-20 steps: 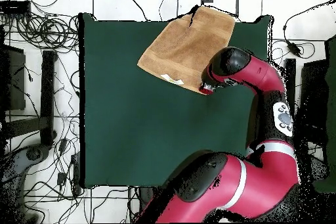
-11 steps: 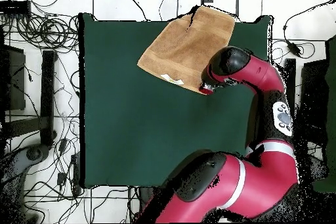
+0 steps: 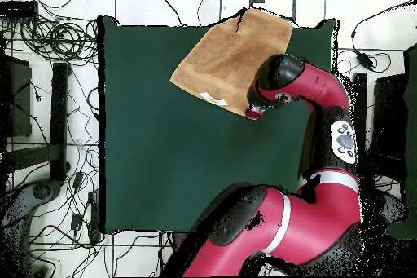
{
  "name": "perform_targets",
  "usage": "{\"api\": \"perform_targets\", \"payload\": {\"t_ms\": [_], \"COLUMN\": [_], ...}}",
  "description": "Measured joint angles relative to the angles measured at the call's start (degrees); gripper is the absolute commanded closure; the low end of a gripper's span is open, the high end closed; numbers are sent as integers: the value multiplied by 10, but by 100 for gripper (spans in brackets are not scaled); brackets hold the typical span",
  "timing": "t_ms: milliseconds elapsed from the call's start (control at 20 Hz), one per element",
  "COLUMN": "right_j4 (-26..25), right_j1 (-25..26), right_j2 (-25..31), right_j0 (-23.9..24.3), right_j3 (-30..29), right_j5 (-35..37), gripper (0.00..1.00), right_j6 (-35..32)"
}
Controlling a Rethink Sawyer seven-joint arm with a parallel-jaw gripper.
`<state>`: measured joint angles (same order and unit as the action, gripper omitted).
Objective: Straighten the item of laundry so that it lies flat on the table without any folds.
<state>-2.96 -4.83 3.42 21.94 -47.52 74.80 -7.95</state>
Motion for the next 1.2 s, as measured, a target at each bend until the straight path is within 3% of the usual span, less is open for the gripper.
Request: {"api": "perform_targets", "payload": {"t_ms": [500, 1200], "right_j4": [-24, -24], "right_j1": [21, 26], "right_j2": [-2, -2], "right_j0": [-7, -7], "right_j3": [46, 56], "right_j5": [83, 91], "gripper": [0, 0], "right_j6": [0, 0]}}
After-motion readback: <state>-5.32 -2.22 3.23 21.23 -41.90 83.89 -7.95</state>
